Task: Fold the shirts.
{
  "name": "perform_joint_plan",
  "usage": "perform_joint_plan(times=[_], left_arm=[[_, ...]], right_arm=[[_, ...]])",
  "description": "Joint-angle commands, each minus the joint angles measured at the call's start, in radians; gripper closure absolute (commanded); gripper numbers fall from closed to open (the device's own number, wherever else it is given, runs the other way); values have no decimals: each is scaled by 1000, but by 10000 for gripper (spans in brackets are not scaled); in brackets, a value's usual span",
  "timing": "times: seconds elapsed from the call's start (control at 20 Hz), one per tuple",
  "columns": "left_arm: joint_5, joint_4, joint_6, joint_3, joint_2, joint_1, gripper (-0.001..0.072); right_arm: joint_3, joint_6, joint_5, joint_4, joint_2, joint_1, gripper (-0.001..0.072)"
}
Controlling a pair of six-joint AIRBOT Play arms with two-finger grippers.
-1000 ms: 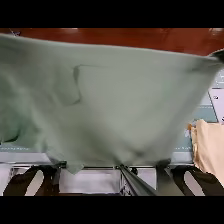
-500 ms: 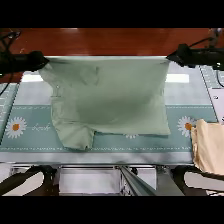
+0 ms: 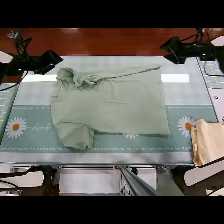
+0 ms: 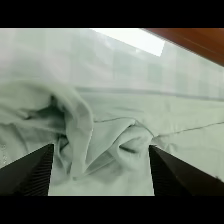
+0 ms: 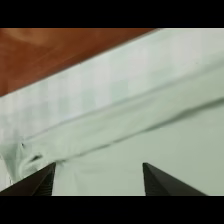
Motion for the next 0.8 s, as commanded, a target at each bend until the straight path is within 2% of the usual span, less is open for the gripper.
perform_joint_plan(times=[0.0, 0.1, 0.15, 0.2, 0.35, 0.45, 0.55, 0.75], left_arm=[[-433, 95, -10, 66, -14, 172, 5], [-559, 161, -5, -18, 14, 283, 5], [-560, 152, 28, -115, 49, 335, 5], [-556, 133, 37, -223, 84, 378, 5], [-554, 110, 98, -520, 159, 495, 6], [-489, 19, 109, -656, 197, 542, 6], [-458, -58, 156, -734, 200, 546, 6], [-350, -74, 162, -813, 200, 486, 6]], right_arm=[[31, -28, 396, -169, 49, -127, 88], [-62, -33, 520, -446, 135, -175, 88], [-171, -34, 496, -491, 200, -204, 88], [-298, -50, 443, -446, 266, -237, 88], [-725, -196, 238, -188, 472, -298, 88], [-920, -203, 168, -120, 571, -304, 88], [-1040, -226, 127, -97, 634, -303, 88], [-1142, -255, 122, -97, 668, -303, 89]])
